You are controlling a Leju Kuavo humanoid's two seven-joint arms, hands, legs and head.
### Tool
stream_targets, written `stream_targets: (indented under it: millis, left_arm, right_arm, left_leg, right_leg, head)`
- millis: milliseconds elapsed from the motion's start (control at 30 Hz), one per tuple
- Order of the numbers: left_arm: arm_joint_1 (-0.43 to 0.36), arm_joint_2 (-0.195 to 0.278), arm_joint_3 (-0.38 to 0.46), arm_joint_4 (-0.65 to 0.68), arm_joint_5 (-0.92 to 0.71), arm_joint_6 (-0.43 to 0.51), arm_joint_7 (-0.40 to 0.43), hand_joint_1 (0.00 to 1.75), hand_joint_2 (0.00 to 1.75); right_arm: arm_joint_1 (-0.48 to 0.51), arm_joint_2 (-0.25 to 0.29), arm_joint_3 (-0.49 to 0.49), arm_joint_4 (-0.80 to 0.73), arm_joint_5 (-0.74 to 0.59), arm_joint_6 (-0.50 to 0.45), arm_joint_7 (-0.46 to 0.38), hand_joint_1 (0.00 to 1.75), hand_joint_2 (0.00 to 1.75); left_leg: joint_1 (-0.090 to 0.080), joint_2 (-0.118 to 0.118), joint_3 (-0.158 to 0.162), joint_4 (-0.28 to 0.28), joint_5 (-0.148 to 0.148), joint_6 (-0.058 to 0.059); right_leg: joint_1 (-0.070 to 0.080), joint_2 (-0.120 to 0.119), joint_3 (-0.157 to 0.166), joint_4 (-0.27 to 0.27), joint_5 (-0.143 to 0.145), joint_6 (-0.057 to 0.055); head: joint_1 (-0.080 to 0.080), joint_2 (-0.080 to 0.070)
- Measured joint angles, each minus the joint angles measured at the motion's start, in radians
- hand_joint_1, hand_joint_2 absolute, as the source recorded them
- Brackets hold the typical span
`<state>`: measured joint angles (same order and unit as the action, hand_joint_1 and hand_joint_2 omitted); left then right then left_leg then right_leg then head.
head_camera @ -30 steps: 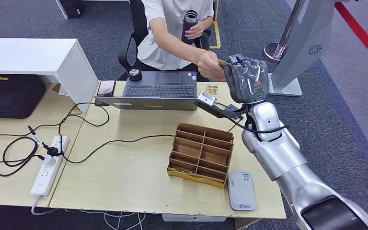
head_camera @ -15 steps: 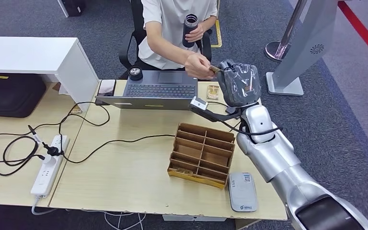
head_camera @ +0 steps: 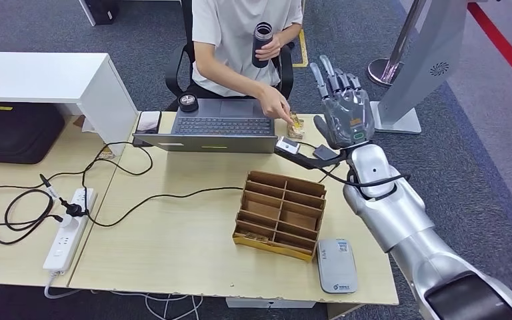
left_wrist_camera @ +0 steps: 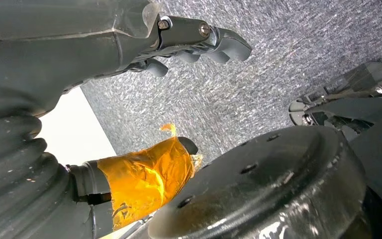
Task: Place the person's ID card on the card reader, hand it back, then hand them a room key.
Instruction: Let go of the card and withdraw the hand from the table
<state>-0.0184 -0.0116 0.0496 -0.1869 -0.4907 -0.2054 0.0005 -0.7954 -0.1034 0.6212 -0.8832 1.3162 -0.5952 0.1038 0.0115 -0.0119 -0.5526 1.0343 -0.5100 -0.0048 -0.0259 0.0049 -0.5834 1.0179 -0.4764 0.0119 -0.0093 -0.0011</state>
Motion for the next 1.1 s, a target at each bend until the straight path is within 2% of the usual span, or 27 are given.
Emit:
stream_targets:
  millis: [167, 433, 533, 700, 1000, 1100]
  left_arm:
    - [0.003, 0.002, 0.002, 0.0, 0.008, 0.009, 0.001, 0.0, 1.75]
    - [0.018, 0.002, 0.018, 0.0, 0.033, 0.031, 0.001, 0.0, 1.75]
    - [0.019, 0.002, 0.023, 0.0, 0.034, 0.034, 0.001, 0.0, 1.75]
    - [0.016, 0.001, 0.032, 0.0, 0.034, 0.034, 0.001, 0.0, 1.75]
    - [0.016, -0.003, 0.036, 0.0, 0.034, 0.034, 0.001, 0.0, 1.75]
    - [0.016, -0.003, 0.037, 0.0, 0.037, 0.036, 0.001, 0.0, 1.75]
  right_arm:
    - [0.03, -0.107, -0.032, -0.033, 0.016, 0.015, 0.022, 0.0, 1.75]
    - [0.143, -0.35, -0.166, -0.078, 0.049, 0.016, 0.041, 0.0, 1.75]
    - [0.18, -0.409, -0.217, -0.085, 0.053, 0.014, 0.026, 0.0, 1.75]
    - [0.211, -0.448, -0.257, -0.099, 0.067, 0.019, 0.021, 0.0, 1.75]
    - [0.224, -0.467, -0.274, -0.11, 0.072, 0.021, 0.023, 0.0, 1.75]
    - [0.231, -0.482, -0.276, -0.111, 0.096, 0.045, 0.049, 0.0, 1.75]
  left_leg:
    - [0.0, -0.002, 0.0, 0.001, 0.0, 0.0]
    - [0.0, -0.004, -0.002, 0.002, -0.002, 0.003]
    - [0.0, -0.001, -0.002, 0.002, -0.003, 0.003]
    - [0.0, 0.0, 0.0, 0.002, -0.002, 0.003]
    - [0.0, 0.0, 0.0, 0.002, -0.002, 0.003]
    - [0.0, -0.001, 0.0, 0.002, -0.002, 0.003]
  right_leg:
    - [0.0, -0.002, 0.0, -0.001, 0.0, 0.0]
    - [0.0, -0.004, 0.001, -0.002, 0.0, 0.001]
    - [0.0, -0.002, 0.001, -0.002, 0.0, 0.001]
    - [0.0, 0.0, 0.001, -0.002, 0.0, 0.001]
    - [0.0, 0.0, 0.001, -0.001, 0.0, 0.001]
    - [0.0, -0.001, 0.001, -0.001, 0.0, 0.001]
  head:
    - [0.0, 0.0]
    - [0.0, 0.0]
    - [0.0, 0.0]
    - [0.0, 0.0]
    - [0.0, 0.0]
    - [0.0, 0.0]
